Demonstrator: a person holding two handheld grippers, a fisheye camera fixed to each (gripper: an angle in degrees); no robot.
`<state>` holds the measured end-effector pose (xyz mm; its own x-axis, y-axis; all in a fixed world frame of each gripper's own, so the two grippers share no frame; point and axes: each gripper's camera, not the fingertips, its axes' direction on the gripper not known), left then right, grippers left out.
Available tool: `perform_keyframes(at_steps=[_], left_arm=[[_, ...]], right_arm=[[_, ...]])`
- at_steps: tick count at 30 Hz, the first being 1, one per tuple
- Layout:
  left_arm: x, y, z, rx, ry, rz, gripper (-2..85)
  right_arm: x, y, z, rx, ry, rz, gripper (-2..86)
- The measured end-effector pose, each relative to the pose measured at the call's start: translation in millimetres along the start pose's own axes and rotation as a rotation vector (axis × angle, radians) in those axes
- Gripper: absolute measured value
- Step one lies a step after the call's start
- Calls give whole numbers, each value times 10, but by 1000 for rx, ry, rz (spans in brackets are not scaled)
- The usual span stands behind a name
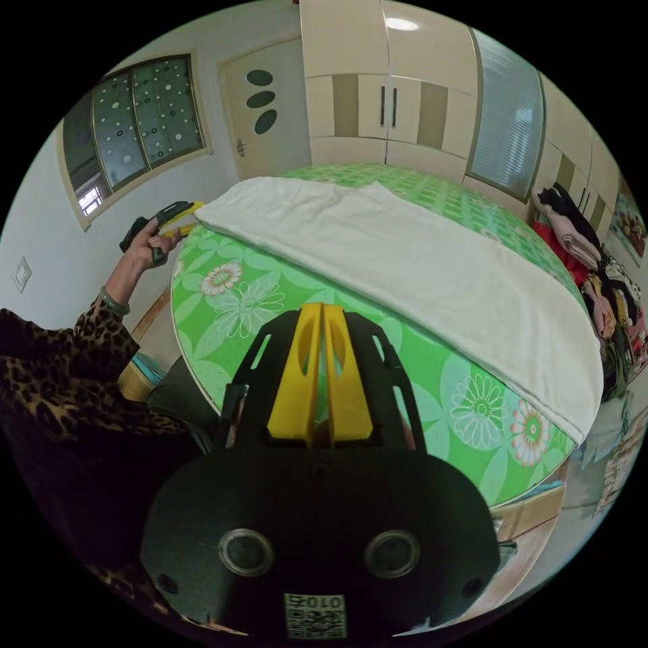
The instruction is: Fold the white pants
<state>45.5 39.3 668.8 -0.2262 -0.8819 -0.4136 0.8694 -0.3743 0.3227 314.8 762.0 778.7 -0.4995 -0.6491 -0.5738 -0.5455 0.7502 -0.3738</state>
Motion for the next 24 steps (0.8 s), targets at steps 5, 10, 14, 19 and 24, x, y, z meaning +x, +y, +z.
perform_keyframes(at_steps=[5, 10, 14, 19, 24], left_arm=[[73, -46, -17, -13, -60, -11, 90], [345, -17, -260, 70, 18, 89, 76], [340, -69, -237, 42, 105, 43, 70], [367, 23, -296, 76, 120, 55, 66], [35, -217, -248, 43, 124, 21, 61]], right_arm=[[70, 24, -19, 4, -2, 10, 26], [148, 54, -37, 7, 0, 15, 27], [310, -66, -160, 27, -178, 68, 33], [320, -622, -352, 8, -333, -124, 48], [464, -451, -337, -19, -219, -81, 37]])
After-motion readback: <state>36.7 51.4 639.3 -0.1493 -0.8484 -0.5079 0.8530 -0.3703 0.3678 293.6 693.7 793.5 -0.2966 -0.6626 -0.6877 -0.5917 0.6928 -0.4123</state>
